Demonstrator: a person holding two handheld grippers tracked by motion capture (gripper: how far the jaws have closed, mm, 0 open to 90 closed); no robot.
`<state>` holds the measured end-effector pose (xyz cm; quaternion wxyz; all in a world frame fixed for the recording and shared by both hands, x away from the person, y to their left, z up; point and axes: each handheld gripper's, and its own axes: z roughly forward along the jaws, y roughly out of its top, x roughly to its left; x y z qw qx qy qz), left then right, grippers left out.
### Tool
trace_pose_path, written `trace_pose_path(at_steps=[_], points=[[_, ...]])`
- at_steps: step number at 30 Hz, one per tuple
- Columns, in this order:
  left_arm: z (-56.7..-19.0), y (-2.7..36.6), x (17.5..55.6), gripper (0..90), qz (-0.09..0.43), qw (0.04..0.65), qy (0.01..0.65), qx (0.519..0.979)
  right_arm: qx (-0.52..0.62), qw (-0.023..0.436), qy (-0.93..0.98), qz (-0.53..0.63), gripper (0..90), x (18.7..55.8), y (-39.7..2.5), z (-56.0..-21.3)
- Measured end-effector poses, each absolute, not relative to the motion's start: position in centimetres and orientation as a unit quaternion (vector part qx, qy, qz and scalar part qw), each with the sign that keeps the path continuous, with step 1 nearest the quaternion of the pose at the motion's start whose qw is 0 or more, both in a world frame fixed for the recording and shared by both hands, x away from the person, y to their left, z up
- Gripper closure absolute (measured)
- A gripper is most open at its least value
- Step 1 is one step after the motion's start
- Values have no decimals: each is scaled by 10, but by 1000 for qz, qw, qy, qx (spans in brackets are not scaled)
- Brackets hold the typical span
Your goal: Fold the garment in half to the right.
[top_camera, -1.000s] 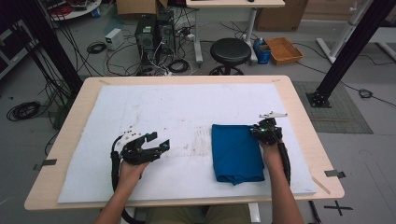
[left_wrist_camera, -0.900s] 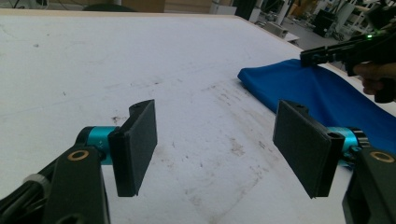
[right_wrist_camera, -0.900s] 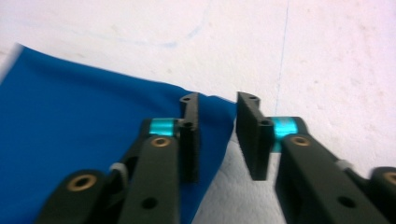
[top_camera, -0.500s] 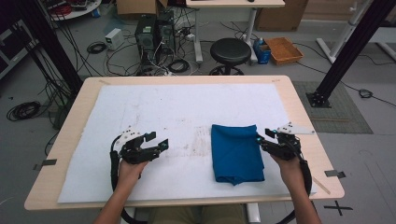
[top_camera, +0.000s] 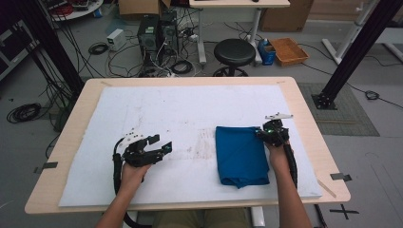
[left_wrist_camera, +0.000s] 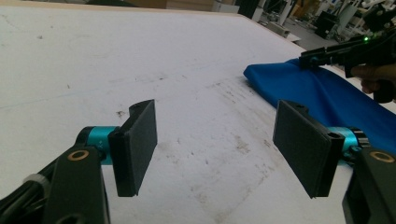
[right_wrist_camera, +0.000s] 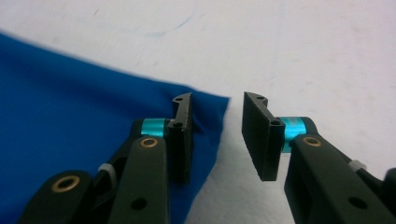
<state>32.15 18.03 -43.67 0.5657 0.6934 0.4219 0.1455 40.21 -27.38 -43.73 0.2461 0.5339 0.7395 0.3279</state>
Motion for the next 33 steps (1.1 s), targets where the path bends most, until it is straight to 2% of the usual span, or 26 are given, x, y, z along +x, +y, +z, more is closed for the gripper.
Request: trace_pose_path(at_steps=[4, 7, 9, 13, 14, 16, 19, 26, 30, 33], points=[[-436, 182, 321, 307, 145, 568, 425, 690, 513, 259, 716, 396, 569, 383, -280, -417], [-435, 184, 321, 306, 148, 570, 425, 687, 472, 230, 735, 429, 519, 363, -273, -406], [-434, 185, 321, 307, 149, 570, 427, 686, 439, 227, 752, 436, 504, 348, -262, -402], [-435, 184, 321, 307, 148, 569, 427, 687, 421, 269, 743, 446, 483, 327, -252, -393], [-435, 184, 321, 306, 149, 567, 425, 689, 426, 290, 734, 443, 482, 326, -252, -390], [-435, 183, 321, 307, 147, 567, 426, 689, 440, 302, 722, 440, 489, 328, -255, -384], [-436, 183, 321, 306, 148, 568, 426, 689, 428, 258, 739, 452, 555, 329, -255, -386], [-436, 181, 321, 306, 147, 565, 426, 691, 303, 90, 844, 434, 741, 303, -210, -418], [-436, 182, 321, 307, 147, 565, 427, 691, 258, 45, 882, 391, 831, 291, -188, -436], [-436, 182, 321, 307, 148, 565, 428, 690, 249, 47, 885, 391, 821, 285, -180, -442]])
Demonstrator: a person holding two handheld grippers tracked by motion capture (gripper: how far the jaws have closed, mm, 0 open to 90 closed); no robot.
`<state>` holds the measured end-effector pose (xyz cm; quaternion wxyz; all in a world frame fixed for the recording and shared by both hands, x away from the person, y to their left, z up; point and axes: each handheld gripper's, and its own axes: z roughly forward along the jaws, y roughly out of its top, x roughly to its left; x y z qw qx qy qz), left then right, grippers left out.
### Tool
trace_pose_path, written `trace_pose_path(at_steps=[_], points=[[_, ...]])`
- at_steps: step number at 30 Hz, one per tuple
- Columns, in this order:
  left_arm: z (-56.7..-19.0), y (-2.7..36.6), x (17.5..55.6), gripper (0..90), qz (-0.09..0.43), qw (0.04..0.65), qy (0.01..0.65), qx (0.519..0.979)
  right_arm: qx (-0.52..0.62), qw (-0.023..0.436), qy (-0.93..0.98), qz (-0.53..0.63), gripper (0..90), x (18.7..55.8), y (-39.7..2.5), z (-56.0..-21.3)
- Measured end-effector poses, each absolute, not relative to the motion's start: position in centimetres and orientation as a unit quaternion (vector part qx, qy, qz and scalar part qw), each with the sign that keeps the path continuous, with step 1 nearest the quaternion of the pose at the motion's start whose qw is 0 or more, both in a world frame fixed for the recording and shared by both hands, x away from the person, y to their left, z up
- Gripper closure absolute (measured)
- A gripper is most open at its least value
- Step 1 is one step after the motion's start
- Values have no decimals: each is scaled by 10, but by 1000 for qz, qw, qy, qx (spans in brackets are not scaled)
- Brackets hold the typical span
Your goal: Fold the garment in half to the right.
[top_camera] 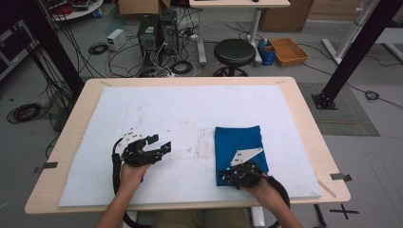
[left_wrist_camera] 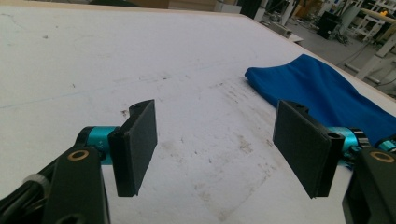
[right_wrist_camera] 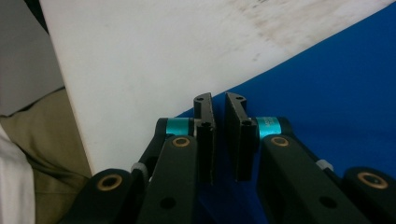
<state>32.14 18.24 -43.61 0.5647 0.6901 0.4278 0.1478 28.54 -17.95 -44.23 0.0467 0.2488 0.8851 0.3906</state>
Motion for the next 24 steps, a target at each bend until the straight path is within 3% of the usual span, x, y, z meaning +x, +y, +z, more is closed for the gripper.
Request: trace_pose_path(at_steps=[2, 5, 7, 11, 15, 18, 20, 24], points=[[-436, 183, 322, 306, 148, 563, 426, 693, 254, 49, 881, 396, 673, 283, -178, -441], [-436, 183, 322, 307, 147, 564, 426, 692, 276, 55, 862, 421, 650, 282, -190, -430], [-436, 182, 321, 307, 147, 564, 428, 691, 308, 85, 838, 441, 654, 283, -210, -420], [-436, 182, 322, 306, 149, 563, 426, 692, 386, 173, 809, 408, 748, 281, -259, -413], [-436, 182, 322, 307, 150, 563, 426, 692, 406, 154, 827, 357, 763, 274, -283, -433], [-436, 183, 322, 306, 151, 565, 429, 689, 400, 175, 837, 330, 759, 269, -288, -438], [-435, 183, 322, 306, 150, 565, 429, 689, 409, 178, 836, 319, 707, 271, -290, -434], [-436, 184, 323, 306, 153, 567, 429, 686, 421, 158, 798, 400, 518, 273, -295, -426]])
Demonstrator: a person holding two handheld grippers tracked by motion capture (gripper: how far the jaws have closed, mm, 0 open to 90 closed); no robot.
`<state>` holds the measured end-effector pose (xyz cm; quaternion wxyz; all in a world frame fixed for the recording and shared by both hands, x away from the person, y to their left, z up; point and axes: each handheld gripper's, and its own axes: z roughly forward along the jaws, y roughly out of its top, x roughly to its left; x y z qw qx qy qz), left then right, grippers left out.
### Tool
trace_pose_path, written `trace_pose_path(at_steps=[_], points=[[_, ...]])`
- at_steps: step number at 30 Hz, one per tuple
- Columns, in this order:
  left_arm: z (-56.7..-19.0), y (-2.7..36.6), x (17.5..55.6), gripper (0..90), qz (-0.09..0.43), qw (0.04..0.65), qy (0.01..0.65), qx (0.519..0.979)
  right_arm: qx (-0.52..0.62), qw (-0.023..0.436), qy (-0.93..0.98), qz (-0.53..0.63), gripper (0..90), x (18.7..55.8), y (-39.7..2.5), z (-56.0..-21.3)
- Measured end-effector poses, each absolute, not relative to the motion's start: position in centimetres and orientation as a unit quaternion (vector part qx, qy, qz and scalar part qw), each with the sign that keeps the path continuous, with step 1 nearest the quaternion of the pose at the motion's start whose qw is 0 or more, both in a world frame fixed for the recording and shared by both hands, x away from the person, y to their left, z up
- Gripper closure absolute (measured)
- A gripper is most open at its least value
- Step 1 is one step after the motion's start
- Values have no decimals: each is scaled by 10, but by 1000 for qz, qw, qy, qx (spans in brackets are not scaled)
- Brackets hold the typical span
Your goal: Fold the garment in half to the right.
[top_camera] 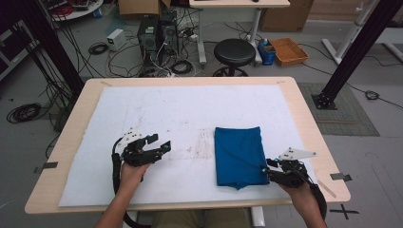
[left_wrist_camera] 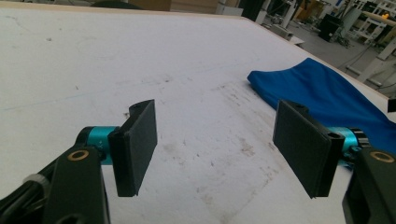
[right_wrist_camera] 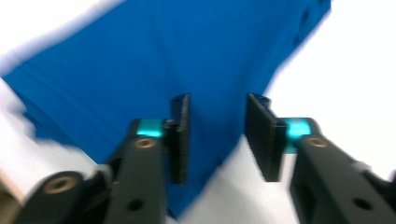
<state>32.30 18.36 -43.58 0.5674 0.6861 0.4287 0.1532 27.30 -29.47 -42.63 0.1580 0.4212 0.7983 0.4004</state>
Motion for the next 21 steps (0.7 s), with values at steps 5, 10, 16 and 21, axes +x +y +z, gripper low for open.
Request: trace_pose_path(at_steps=[5, 10, 16, 21], points=[[-434, 188, 323, 285, 166, 581, 425, 674, 427, 231, 749, 451, 232, 283, -298, -419], [-433, 193, 323, 249, 185, 596, 403, 669, 430, 283, 731, 448, 206, 290, -309, -417], [-433, 199, 322, 245, 214, 603, 371, 673, 440, 306, 711, 457, 206, 282, -331, -413], [-432, 202, 322, 235, 199, 603, 393, 665, 444, 315, 700, 462, 206, 279, -339, -410]])
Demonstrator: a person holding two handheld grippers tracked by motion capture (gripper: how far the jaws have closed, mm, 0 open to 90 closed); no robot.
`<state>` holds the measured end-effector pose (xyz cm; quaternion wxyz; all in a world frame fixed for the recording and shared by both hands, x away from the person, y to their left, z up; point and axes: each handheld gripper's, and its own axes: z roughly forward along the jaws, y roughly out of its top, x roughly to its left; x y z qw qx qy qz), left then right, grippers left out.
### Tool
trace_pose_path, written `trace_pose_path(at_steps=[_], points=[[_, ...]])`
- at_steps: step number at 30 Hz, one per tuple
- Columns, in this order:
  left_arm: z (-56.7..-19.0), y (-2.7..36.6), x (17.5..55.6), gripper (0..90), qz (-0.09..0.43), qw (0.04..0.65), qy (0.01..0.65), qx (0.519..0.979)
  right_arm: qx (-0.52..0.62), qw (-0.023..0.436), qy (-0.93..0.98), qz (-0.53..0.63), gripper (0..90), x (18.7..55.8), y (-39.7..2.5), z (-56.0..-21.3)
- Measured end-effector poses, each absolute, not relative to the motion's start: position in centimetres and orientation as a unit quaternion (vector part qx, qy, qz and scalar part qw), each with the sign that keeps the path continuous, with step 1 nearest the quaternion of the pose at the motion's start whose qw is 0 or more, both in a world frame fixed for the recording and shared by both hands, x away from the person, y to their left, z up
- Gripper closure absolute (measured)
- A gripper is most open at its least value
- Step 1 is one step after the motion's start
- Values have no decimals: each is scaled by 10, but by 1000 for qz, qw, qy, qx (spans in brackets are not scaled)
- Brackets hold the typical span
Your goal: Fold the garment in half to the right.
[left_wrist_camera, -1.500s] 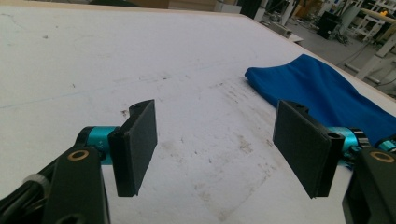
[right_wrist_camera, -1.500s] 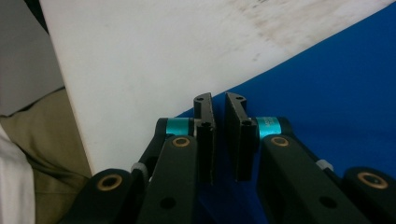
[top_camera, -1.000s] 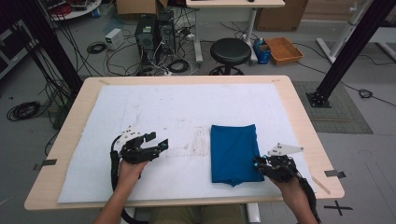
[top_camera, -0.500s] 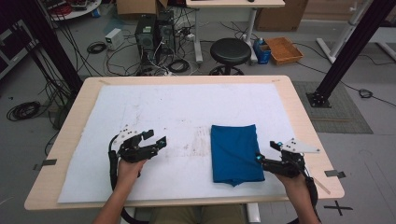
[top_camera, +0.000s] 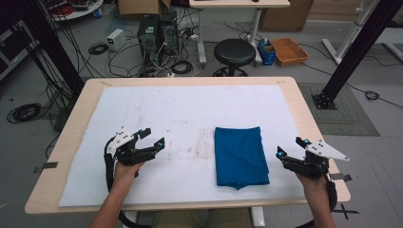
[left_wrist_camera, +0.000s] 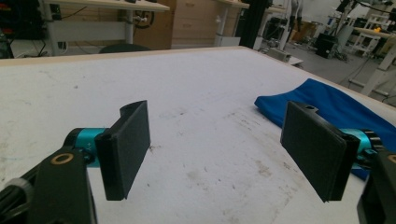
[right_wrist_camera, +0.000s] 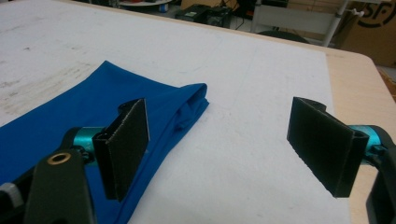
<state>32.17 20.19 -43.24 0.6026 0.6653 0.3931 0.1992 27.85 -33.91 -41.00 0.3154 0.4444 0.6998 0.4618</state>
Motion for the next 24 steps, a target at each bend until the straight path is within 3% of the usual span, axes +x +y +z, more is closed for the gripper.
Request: trace_pose_path(at_steps=[24], points=[[-431, 204, 315, 234, 212, 615, 383, 657, 456, 316, 686, 471, 206, 270, -350, -409]])
